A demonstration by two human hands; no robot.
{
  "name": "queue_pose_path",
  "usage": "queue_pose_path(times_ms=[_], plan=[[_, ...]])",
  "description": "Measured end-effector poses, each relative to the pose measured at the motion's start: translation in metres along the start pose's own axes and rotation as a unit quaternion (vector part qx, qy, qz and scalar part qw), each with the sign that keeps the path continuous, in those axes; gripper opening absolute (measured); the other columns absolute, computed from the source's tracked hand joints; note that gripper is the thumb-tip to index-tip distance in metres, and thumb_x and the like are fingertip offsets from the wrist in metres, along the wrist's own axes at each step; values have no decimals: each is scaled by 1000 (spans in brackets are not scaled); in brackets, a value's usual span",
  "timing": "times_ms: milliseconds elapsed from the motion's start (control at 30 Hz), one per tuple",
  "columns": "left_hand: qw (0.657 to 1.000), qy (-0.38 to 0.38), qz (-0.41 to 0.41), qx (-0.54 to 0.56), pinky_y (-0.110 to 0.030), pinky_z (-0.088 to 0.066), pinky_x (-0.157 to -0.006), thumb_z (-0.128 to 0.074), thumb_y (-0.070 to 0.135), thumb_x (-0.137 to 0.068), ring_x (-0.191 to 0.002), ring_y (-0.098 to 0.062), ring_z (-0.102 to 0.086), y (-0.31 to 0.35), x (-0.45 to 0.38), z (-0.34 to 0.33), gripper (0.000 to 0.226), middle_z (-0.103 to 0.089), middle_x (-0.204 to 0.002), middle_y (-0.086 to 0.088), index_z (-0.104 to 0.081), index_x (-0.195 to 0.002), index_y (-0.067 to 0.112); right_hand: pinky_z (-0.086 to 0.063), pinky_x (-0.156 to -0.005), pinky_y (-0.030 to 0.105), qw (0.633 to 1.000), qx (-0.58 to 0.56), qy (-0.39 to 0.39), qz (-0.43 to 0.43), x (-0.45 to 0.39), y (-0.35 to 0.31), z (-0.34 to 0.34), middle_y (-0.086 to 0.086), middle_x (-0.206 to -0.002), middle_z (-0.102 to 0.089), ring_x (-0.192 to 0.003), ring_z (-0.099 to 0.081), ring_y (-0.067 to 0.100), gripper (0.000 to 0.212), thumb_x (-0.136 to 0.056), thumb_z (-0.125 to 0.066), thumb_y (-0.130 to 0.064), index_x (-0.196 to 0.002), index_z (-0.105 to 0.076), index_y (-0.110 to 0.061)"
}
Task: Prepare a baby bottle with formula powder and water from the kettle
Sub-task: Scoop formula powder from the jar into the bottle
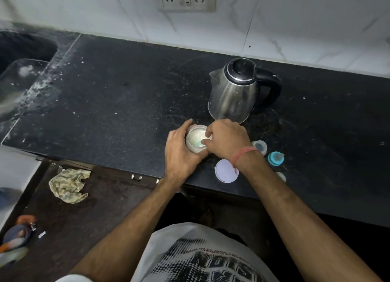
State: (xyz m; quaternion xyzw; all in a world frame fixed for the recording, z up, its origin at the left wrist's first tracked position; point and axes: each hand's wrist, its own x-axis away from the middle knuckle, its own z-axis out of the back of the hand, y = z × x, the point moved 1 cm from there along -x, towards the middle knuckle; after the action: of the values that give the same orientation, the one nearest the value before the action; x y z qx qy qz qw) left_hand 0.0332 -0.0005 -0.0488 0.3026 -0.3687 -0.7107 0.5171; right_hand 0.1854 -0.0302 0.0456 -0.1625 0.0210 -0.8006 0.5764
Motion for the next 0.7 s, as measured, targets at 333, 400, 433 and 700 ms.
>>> queue_pose_path(times_ms=[333, 400, 433, 700], plan=[[1000, -8, 9, 23, -30, -51, -111, -93, 67, -68, -136, -6, -55, 1, 4, 1, 109, -63, -131, 33, -57, -164, 29, -55, -86, 43, 996, 36, 75, 27, 4, -16, -3, 0, -114, -70, -106, -71, 28, 15, -103, -67, -29, -113, -77, -22], [1000, -6, 10, 27, -28, -50, -110, -91, 70, -68, -136, -6, -55, 2, 4, 1, 109, -65, -133, 30, -57, -164, 30, -52, -80, 42, 990, 37, 124, 58, 9, -13, -5, -3, -112, -65, -102, -70, 25, 17, -109, -60, -33, -113, -74, -23], [1000, -5, 9, 26, -28, -50, -110, -92, 71, -68, -135, -7, -55, 2, 4, 1, 110, -67, -136, 26, -57, -164, 30, -50, -78, 41, 988, 26, 136, 66, 11, -10, -6, -4, -111, -65, -100, -70, 25, 19, -112, -56, -34, -112, -72, -24], [1000, 1, 5, 22, -22, -45, -108, -88, 79, -64, -132, -9, -57, 4, 4, 0, 114, -71, -142, 20, -60, -161, 26, -57, -72, 44, 979, -21, 183, 83, 23, 14, -15, -5, -103, -68, -92, -70, 25, 25, -113, -54, -37, -108, -73, -22]])
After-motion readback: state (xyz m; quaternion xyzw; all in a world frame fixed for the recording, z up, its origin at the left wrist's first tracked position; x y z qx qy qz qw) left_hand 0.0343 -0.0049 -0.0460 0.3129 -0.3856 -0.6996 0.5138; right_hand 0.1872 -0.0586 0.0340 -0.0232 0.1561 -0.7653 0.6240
